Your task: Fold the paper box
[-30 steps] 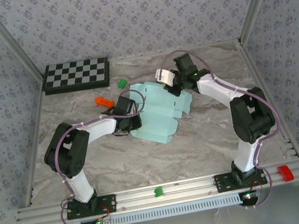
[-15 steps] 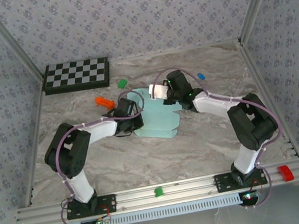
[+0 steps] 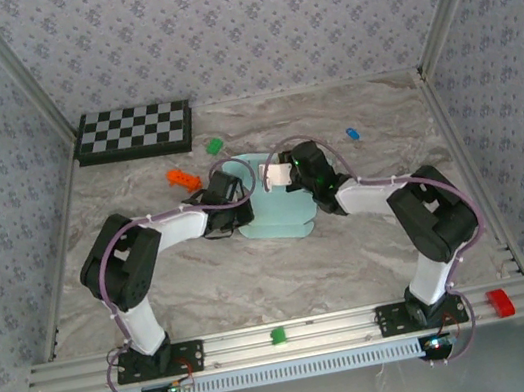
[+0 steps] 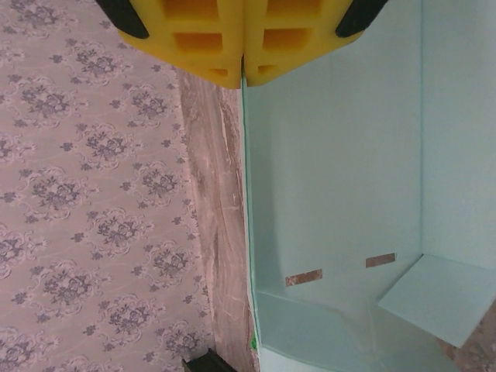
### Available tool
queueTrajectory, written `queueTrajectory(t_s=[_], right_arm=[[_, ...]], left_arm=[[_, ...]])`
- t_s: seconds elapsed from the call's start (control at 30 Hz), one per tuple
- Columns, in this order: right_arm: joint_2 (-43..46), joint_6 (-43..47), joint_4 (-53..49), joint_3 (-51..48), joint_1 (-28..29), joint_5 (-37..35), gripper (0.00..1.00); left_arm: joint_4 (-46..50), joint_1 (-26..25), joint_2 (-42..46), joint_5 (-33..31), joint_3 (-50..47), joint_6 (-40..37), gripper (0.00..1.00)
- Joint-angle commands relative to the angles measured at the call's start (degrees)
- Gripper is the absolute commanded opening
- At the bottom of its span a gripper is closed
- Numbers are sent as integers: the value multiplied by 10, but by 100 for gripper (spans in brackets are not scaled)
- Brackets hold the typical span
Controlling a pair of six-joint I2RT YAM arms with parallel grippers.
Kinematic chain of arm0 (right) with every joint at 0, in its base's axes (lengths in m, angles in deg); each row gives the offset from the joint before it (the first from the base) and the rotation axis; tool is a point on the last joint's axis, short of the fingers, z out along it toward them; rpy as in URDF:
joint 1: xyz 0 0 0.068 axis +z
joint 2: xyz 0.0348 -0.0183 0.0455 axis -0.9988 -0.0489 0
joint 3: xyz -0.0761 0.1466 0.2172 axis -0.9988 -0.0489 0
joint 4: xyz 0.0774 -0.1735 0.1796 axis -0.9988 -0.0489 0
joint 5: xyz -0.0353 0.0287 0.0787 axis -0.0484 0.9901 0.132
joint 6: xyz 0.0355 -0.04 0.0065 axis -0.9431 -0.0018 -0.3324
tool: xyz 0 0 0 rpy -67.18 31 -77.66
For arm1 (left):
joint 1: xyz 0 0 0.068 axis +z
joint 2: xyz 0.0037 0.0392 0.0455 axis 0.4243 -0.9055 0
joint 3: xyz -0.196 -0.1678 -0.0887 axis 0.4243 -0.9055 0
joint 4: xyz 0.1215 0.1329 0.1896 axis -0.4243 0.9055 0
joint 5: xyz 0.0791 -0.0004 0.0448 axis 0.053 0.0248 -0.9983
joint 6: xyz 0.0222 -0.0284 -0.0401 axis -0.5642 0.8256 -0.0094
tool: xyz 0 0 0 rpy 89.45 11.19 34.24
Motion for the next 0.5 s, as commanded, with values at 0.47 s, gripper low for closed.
queueTrajectory(t_s=[0.47], right_arm=[[-36, 44, 88, -35, 6, 0, 0]], left_arm=[[45, -11, 10, 0, 33, -28, 16]])
